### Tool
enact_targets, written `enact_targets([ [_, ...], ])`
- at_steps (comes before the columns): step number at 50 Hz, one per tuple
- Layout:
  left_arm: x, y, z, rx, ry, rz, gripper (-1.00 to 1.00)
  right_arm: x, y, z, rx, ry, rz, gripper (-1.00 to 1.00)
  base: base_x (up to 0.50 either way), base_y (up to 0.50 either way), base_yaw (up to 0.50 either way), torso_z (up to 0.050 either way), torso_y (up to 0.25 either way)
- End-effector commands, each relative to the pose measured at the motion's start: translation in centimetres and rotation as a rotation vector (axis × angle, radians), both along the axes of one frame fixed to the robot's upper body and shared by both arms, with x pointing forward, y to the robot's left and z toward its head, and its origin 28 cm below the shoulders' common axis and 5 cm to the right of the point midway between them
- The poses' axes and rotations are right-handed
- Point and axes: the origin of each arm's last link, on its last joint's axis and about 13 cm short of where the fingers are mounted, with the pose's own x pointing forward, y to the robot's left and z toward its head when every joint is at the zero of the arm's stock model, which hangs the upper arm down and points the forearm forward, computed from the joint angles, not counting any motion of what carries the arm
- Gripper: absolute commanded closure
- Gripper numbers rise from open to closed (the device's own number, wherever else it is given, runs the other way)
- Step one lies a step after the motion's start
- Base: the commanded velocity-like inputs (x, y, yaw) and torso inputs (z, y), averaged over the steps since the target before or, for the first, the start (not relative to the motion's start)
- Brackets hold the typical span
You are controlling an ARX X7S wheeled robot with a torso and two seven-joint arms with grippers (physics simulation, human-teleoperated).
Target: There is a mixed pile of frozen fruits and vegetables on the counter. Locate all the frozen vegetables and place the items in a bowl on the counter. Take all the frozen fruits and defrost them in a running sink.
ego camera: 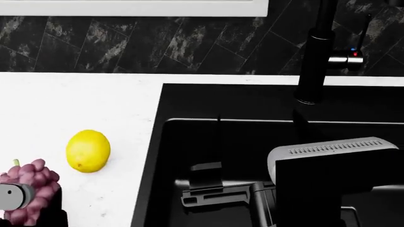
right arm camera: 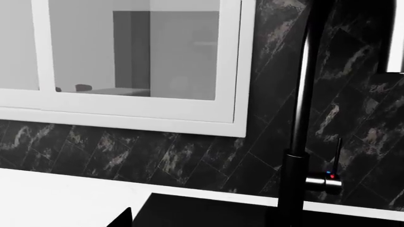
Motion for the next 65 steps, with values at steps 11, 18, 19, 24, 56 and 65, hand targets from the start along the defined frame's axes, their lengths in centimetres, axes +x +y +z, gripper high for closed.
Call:
enact_targets([
  [11,-2.0,-1.6,5.5,0.004,-0.23,-0.051,1.0,-0.3,-0.6,0.6,-0.023,-0.013,-0.039,-1.0,0.0,0.0,0.0,0.0,0.0],
  [18,-1.6,-1.7,5.4,-0.001,-0.228,-0.053,1.0,-0.4,-0.7,0.8,-0.02,-0.021,-0.056,-1.0,0.0,-0.29,0.0,0.0,0.0],
  [19,-1.6,-1.7,5.3,-0.001,-0.227,-0.054,1.0,-0.4,-0.7,0.8,-0.017,-0.02,-0.06,-1.0,0.0,-0.5,0.0,0.0,0.0],
  [24,-1.5,-1.7,5.0,-0.012,-0.221,-0.058,1.0,-0.4,-1.0,0.9,-0.017,-0.018,-0.075,-1.0,0.0,-0.5,0.0,0.0,0.002],
  [56,3.4,-4.1,4.2,-0.024,-0.179,-0.201,1.0,-0.2,-1.0,0.3,-0.009,0.021,-0.063,-1.0,0.0,-0.45,0.0,0.0,0.0],
  [65,7.6,-5.9,4.8,-0.03,-0.113,-0.347,1.0,-0.1,-0.9,0.2,-0.006,0.036,-0.058,-1.0,0.0,0.0,0.0,0.0,0.0],
])
